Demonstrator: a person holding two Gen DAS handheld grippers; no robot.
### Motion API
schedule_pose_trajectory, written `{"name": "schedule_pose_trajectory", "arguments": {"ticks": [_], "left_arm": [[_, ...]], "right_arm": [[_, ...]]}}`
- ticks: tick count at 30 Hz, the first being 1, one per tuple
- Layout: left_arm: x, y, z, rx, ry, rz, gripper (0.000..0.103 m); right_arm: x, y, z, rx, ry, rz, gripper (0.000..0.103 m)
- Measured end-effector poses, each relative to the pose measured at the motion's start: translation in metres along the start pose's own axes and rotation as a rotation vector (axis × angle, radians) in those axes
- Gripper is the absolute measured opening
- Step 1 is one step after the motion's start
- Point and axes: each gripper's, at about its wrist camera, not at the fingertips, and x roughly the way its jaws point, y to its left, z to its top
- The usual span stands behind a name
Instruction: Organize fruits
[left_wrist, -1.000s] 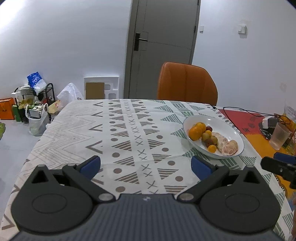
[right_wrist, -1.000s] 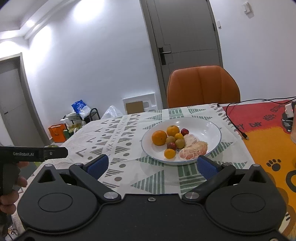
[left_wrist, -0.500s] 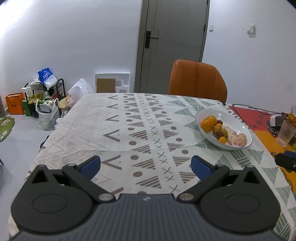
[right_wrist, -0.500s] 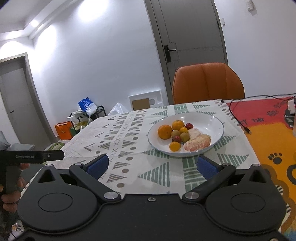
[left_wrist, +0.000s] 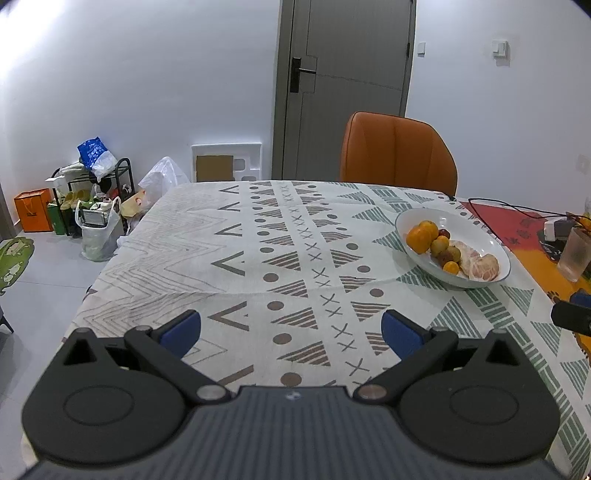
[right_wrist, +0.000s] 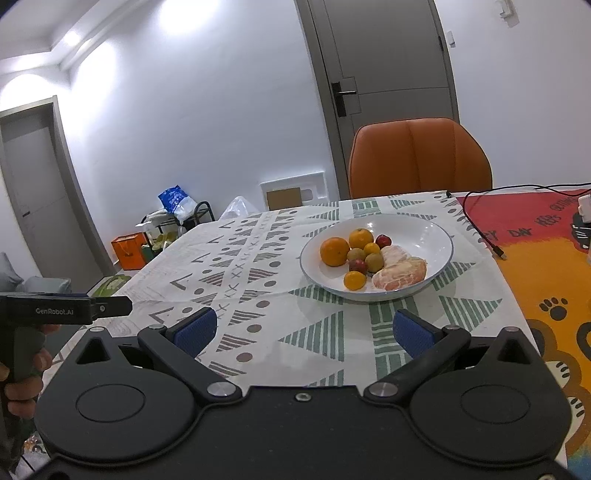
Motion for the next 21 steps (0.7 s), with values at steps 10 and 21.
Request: {"name": "schedule_pose_trajectory", "arguments": {"ticks": [10, 21], "left_arm": [[-0.0006, 0.0005, 0.0008, 0.0, -0.003, 0.001, 0.103], [-0.0016, 0.0025, 0.0009, -0.002, -0.002, 0.005, 0.103]], "right_arm": [[0.0035, 0.0034, -0.0006, -0.007, 0.009, 0.004, 0.103], [0.0031, 0.004, -0.0006, -0.008, 0.01, 0.004, 0.103]]}}
